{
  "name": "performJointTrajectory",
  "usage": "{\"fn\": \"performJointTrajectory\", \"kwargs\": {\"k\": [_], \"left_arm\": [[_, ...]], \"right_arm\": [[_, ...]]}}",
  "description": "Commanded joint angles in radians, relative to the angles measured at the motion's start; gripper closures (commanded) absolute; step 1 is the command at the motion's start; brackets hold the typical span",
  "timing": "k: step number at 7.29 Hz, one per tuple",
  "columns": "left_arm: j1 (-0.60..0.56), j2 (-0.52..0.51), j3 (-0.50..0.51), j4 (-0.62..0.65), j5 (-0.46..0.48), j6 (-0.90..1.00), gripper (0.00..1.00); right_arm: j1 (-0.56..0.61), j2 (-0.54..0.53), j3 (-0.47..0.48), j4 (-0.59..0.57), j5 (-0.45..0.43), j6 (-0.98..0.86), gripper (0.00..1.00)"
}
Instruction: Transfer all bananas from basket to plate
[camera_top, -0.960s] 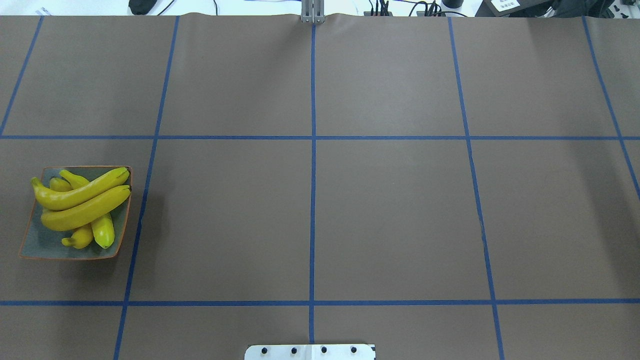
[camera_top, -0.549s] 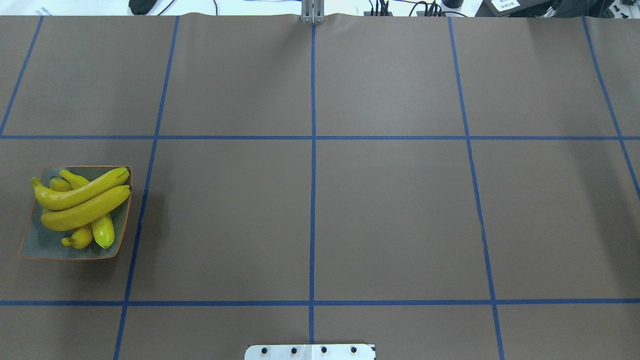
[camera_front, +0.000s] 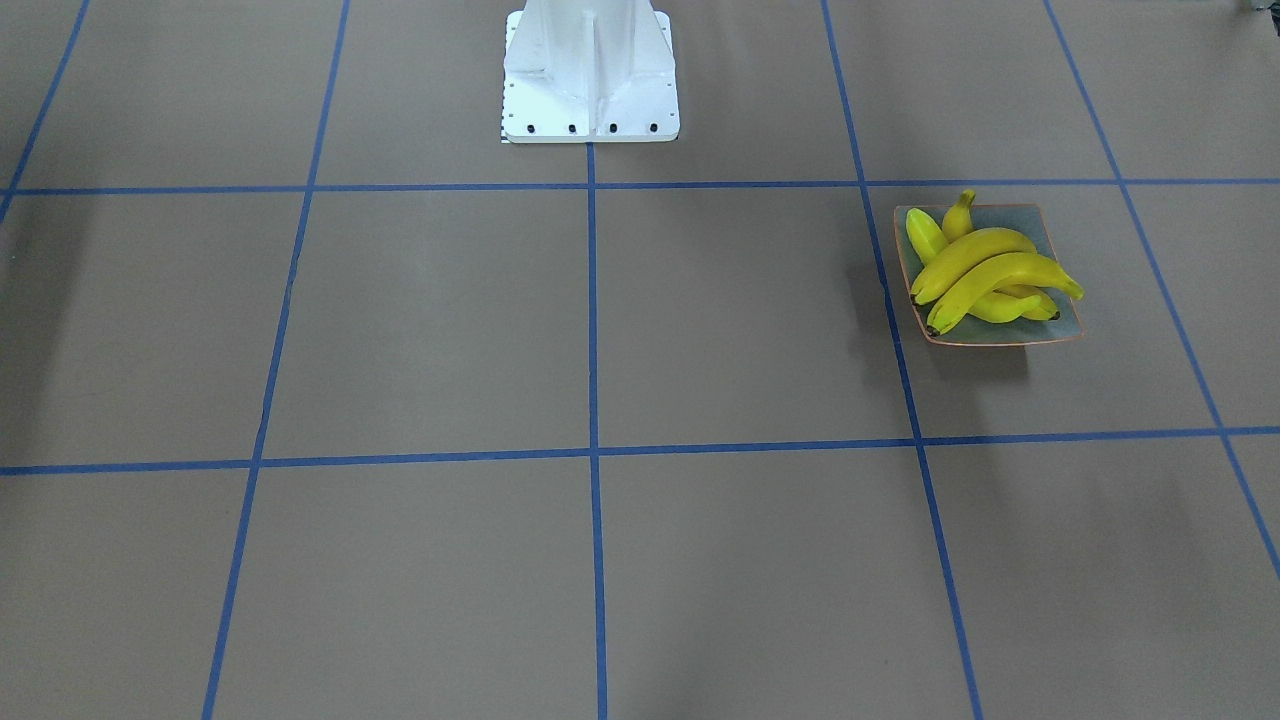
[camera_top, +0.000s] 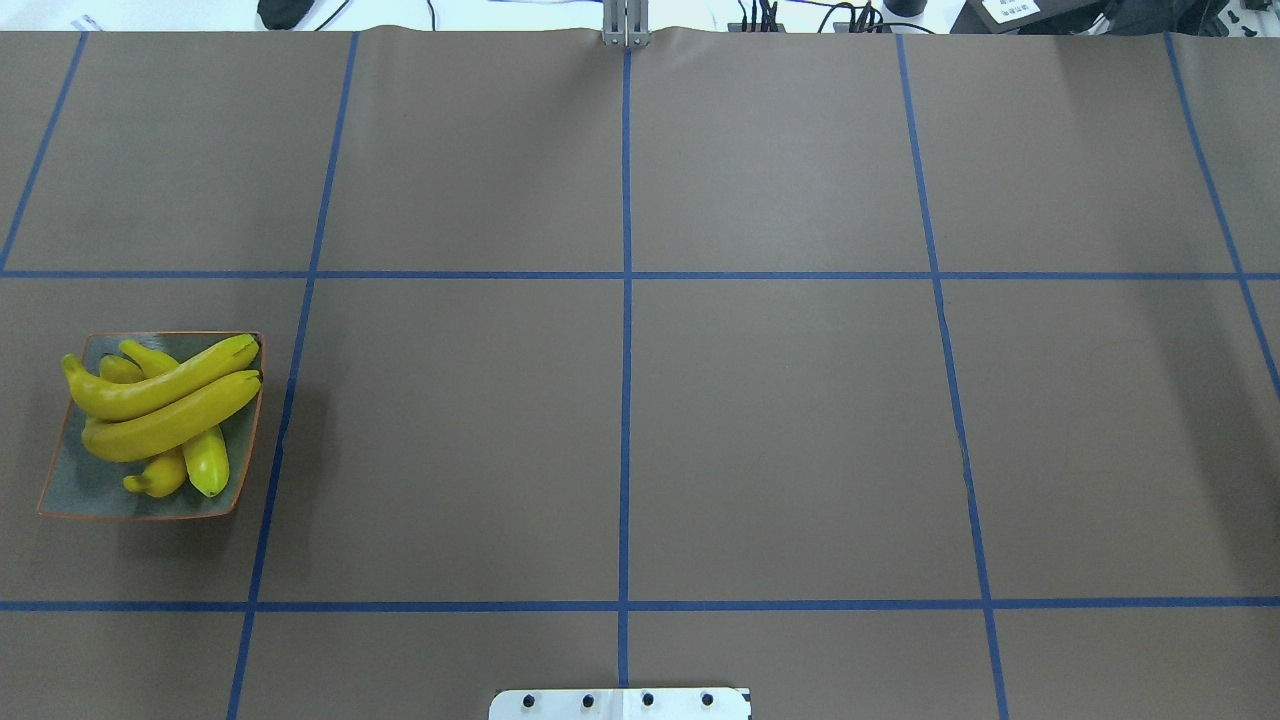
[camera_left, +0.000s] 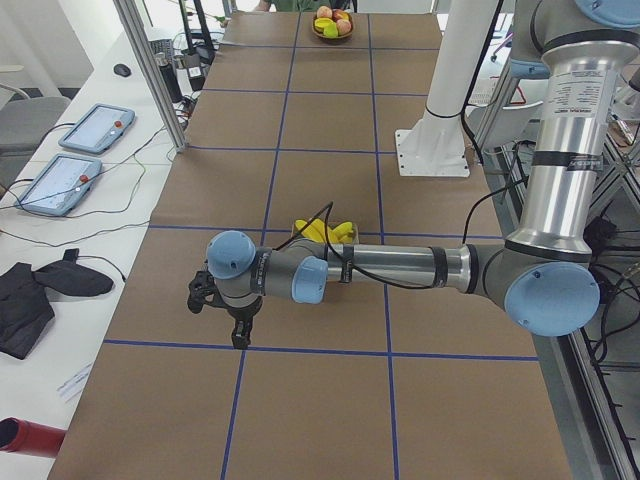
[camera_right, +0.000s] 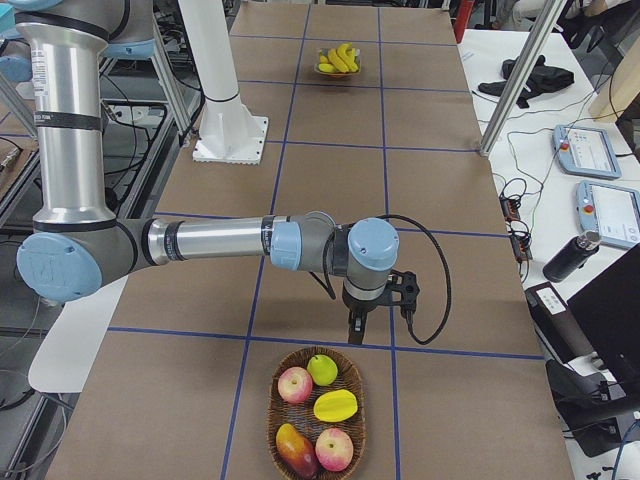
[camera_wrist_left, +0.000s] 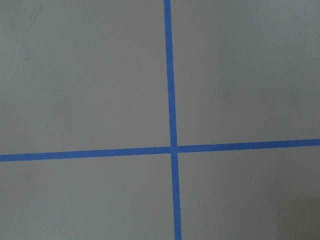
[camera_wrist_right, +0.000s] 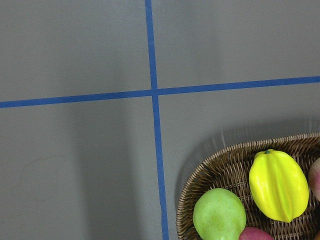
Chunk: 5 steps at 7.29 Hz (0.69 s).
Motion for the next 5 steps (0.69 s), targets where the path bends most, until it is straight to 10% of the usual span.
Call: {"fn": "performJointTrajectory", "kwargs": {"k": [1,5], "left_arm": [[-0.002,0.000,-0.015,0.020,0.017,0.004,0.00],[-0.002,0.000,-0.013,0.022,0.025,0.004,0.00]], "right_arm": [[0.000,0.001,0.000,-0.001,0.000,0.000,0.00],[0.000,0.001,0.000,0.001,0.002,-0.001,0.00]]}}
